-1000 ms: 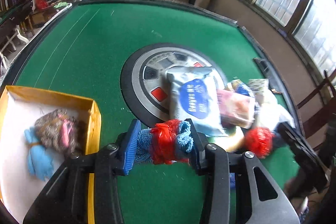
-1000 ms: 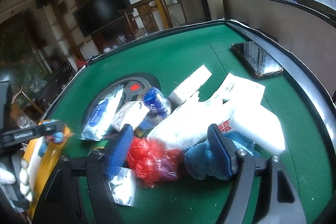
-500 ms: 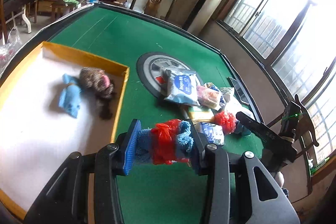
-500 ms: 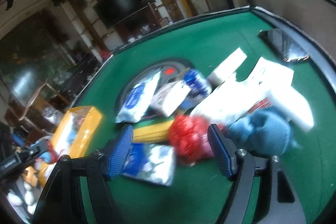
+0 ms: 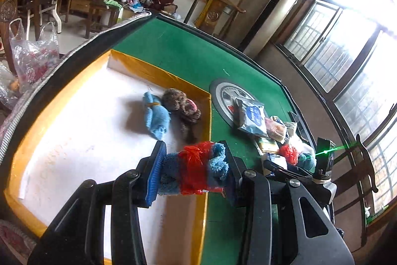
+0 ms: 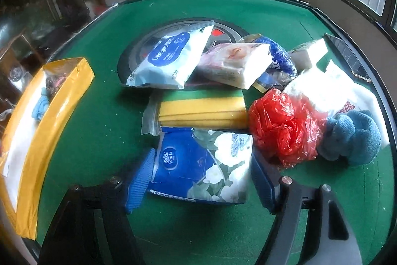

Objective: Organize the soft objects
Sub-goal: 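Carry the knitted toy to the box with left while right grasps the blue tissue pack, then release the toy in the box with left while right drops the tissue pack there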

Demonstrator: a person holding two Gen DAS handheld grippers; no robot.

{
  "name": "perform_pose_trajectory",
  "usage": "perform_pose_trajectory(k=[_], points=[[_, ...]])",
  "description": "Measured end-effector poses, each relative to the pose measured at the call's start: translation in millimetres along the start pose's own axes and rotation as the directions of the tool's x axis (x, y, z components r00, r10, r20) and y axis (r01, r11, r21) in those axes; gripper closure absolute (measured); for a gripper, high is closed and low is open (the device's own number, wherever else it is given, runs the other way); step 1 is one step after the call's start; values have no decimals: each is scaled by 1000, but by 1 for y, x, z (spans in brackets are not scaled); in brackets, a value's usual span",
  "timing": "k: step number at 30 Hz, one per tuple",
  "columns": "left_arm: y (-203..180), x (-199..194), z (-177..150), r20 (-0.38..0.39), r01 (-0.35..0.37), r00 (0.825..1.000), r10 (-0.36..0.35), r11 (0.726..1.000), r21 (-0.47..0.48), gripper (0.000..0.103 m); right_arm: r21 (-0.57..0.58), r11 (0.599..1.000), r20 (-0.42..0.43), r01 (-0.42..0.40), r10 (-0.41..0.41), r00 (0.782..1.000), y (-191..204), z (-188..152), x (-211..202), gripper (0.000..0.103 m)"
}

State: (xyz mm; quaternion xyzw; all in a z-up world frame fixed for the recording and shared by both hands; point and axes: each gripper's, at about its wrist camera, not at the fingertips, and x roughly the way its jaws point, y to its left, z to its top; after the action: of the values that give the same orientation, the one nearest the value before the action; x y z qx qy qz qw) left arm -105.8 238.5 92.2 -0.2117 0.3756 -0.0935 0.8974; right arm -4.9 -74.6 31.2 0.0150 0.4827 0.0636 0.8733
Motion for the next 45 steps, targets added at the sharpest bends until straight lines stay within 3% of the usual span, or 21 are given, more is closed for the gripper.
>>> perform_pose_trajectory(k=[6, 12, 17, 22, 28, 32, 38, 45], points=[[35, -8, 17, -11, -61, 998, 61, 998, -6, 63, -7, 999, 38, -38, 38, 999, 2, -6, -37, 35], [51, 8, 51, -21, -138, 990, 139, 989, 50, 63, -110, 964, 123, -241, 254, 960, 53, 19, -80, 35], [73, 57, 91, -72, -141, 987, 141, 990, 8, 63, -217, 929, 85, -301, 325, 942, 125, 40, -67, 35], [95, 105, 109, -122, -166, 979, 161, 986, -27, 61, -299, 892, 27, -338, 362, 932, 191, 49, -42, 35], [110, 127, 111, -119, -161, 981, 152, 985, -68, 46, -380, 856, -37, -351, 365, 930, 244, 53, -14, 35], [120, 120, 115, -111, -118, 988, 108, 989, -86, 39, -427, 832, -69, -353, 360, 930, 266, 51, -4, 34], [136, 99, 125, -99, -70, 994, 56, 988, -136, 39, -463, 809, -130, -362, 342, 931, 289, 47, 8, 34], [143, 34, 113, 43, -61, 997, 70, 980, -188, 39, -450, 796, -205, -405, 350, 914, 312, 47, 27, 33]])
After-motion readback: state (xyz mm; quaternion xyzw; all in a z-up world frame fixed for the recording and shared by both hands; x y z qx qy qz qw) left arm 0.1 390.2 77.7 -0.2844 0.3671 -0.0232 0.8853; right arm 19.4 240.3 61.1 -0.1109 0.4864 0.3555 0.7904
